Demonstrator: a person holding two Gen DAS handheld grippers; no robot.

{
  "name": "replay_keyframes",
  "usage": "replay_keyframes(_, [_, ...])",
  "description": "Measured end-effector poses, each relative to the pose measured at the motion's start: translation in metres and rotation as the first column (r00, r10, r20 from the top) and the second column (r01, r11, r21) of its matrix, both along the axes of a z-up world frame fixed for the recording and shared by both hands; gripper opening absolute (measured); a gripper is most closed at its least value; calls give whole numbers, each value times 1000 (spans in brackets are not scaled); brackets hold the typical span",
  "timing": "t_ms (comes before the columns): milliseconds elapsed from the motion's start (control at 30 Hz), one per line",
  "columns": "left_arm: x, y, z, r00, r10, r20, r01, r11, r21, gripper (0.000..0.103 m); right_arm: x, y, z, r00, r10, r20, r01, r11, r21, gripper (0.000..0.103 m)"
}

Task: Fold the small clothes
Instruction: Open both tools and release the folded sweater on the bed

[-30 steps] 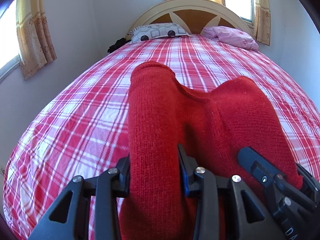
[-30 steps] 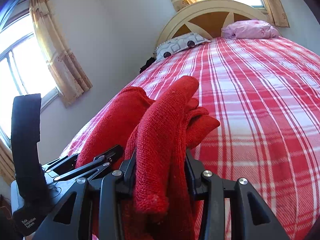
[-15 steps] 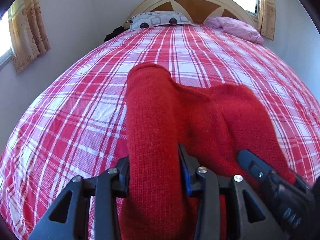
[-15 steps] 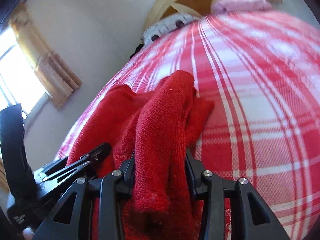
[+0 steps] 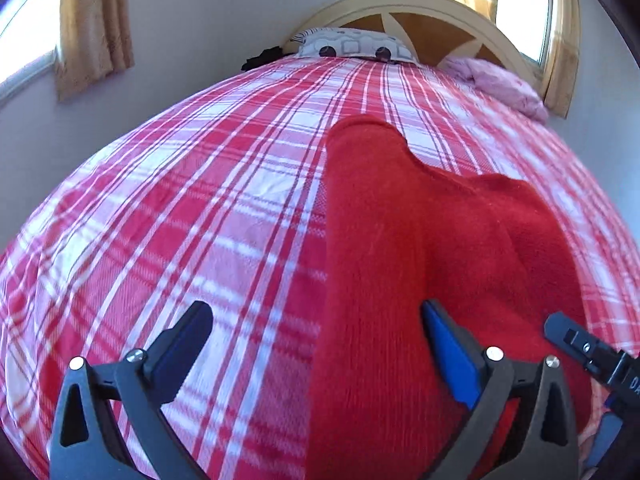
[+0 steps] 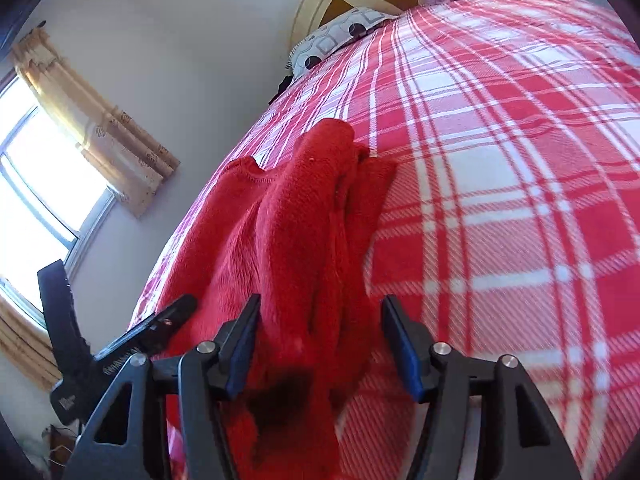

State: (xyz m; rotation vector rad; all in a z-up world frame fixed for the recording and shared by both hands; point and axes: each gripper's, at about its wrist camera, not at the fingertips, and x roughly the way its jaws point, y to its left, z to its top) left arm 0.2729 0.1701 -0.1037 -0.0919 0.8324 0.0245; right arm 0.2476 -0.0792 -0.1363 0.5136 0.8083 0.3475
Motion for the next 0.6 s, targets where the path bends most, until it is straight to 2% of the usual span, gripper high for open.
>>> replay_keyframes(67, [-10,0,7,1000,12,19,-12,1000,3,103,-14,-5,8,999,-34,40,36,999,-41,62])
replay_keyframes(133, [-26,-2,17,998,25,56,-28,999,40,103,-35,-1,23,991,-47,128,67,986,-150,61])
replay_keyframes(167, [-33,-3,20,997,29,72,-33,998,61,103,-45,5,31,984,-36,176,73,976,-207,57])
replay_keyframes(200, [-38,-5,23,996,32,84,-38,997,74,103,-51,10,36,978,-19,208,72,966,-250,45])
replay_keyframes(233, [-40,-4,23,995,35,90,-42,996,76,103,-56,17,41,973,7,232,62,955,-288,40])
replay_keyframes(300, [-46,-6,24,995,40,94,-47,997,64,103,-61,31,48,964,70,255,22,940,-339,38])
replay_keyframes(367, [-45,-10,20,996,36,80,-41,997,65,103,-63,42,50,959,116,260,-18,935,-353,38])
replay_keyframes(433, [-40,-17,12,998,39,56,-45,993,105,103,-66,53,44,956,166,243,-67,927,-369,38])
replay_keyframes(533, [-38,-22,1,999,42,32,-46,987,155,103,-58,61,24,970,187,155,-113,912,-395,38])
replay_keyframes(600, [-35,-21,-5,999,40,12,-41,987,153,103,-44,59,14,980,178,92,-132,920,-370,38])
